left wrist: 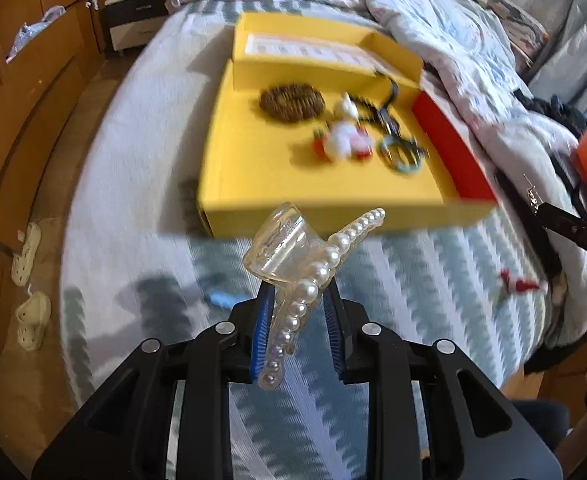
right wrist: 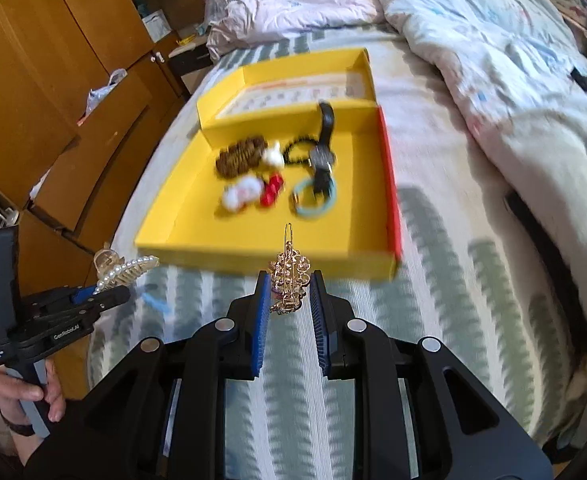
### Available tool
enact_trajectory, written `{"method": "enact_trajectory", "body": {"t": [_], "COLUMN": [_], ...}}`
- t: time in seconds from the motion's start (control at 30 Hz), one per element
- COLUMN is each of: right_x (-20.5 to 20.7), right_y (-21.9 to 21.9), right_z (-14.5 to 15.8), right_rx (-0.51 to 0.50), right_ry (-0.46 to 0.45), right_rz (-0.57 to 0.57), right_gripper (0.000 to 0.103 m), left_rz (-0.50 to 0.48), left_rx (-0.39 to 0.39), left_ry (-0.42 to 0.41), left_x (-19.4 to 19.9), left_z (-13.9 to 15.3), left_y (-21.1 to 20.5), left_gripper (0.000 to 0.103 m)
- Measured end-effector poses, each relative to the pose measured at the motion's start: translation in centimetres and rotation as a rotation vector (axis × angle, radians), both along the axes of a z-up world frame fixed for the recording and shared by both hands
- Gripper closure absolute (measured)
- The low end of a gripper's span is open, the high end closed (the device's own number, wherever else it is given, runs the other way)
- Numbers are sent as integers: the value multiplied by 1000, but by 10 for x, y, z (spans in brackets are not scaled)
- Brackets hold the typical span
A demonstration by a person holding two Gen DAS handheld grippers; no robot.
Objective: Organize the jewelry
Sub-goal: 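Lift the pearl claw clip with the left tool while the right tool lifts the gold filigree pendant, then open the left tool over the bedspread while the right tool releases the gold pendant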
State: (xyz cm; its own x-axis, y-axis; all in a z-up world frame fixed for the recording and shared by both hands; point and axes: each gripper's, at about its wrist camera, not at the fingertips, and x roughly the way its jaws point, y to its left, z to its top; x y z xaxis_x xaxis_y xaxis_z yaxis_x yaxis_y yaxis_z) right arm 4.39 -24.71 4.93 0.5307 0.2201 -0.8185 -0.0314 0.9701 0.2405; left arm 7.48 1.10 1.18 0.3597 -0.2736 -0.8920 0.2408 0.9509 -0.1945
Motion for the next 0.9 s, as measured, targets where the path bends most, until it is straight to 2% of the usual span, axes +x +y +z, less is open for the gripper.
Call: {"method": "enact_trajectory", "body": {"t": [0.27,0.53,0.67,0.73,0.8,0.9], "right_x": [-29,-26,-24,-24,-26,-28], "right_y": [-9,-13,-14,-14,-14,-18], "right_z": [-53,-84,-94,-94,-88,-78], "right_rx": [-26,-73,-111,-125,-128,-122], "right_ry": [115,205,232,229,210,172], "right_rz": [-23,-44,-52,-60,-58,-73], "right_gripper": [82,82,79,79,78,74], "left_rz": [-66,-88,-96,-100,-97,-85], "left_rx": [24,62,78,82,68,54], "left_ry": [65,67,70,60,42,14], "left_x": [-34,-39,-40,-42,-43,-44], "left_z": [-44,-59,-64,-62,-56,-46], "left_y": [-33,-52,-58,-60,-59,-55], "left_gripper": [77,77,76,70,56,47]}}
